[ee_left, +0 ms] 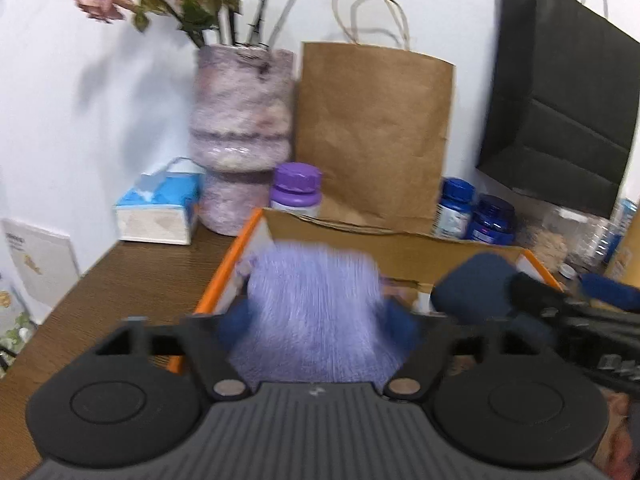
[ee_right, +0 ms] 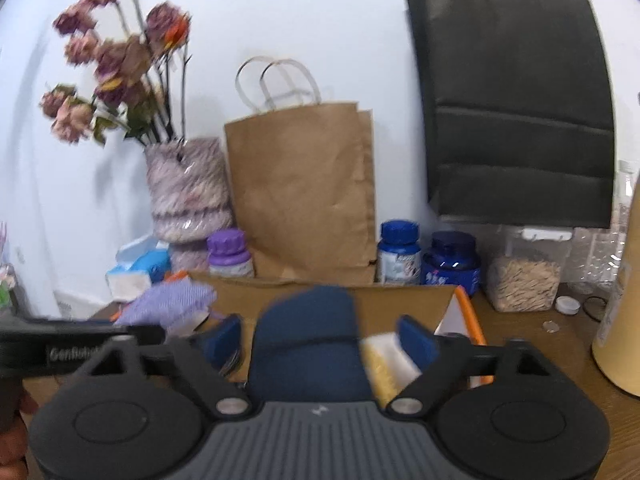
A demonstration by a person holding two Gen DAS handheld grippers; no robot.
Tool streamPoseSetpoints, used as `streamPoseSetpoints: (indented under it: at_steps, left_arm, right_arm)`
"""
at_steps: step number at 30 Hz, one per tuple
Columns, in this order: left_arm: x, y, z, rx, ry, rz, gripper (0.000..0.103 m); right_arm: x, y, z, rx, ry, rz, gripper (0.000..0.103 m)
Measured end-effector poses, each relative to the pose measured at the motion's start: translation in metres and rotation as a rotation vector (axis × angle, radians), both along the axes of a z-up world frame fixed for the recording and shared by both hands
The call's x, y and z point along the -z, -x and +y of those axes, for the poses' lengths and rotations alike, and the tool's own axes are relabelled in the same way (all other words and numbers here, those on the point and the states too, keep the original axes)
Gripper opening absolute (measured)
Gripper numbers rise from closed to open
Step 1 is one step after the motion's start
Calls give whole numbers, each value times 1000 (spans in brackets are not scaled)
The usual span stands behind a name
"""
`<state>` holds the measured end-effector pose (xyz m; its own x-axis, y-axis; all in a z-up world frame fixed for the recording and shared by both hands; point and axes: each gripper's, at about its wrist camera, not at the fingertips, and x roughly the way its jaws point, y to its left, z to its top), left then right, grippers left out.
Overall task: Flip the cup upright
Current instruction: 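Carry the purple pouch and blue pouch into the cardboard box and release both, then withdraw both tools from the box back toward the table items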
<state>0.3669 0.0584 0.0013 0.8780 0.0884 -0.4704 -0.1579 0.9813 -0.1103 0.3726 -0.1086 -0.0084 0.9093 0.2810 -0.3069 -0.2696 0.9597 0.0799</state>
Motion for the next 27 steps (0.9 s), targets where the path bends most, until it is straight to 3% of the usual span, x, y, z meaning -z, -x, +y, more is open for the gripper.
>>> streamPoseSetpoints:
  at_steps: [1, 3, 27]
  left_arm:
    - [-1, 1, 0, -19, -11, -10, 97]
    - [-2, 3, 0, -39, -20, -26, 103]
    - [-21, 30, -5, -36, -9, -81, 103]
  right_arm:
    - [-2, 1, -2, 8, -6, -13, 103]
    - [-6, 2, -7, 22, -14, -26, 103]
    - [-25, 24, -15, 18, -30, -34, 103]
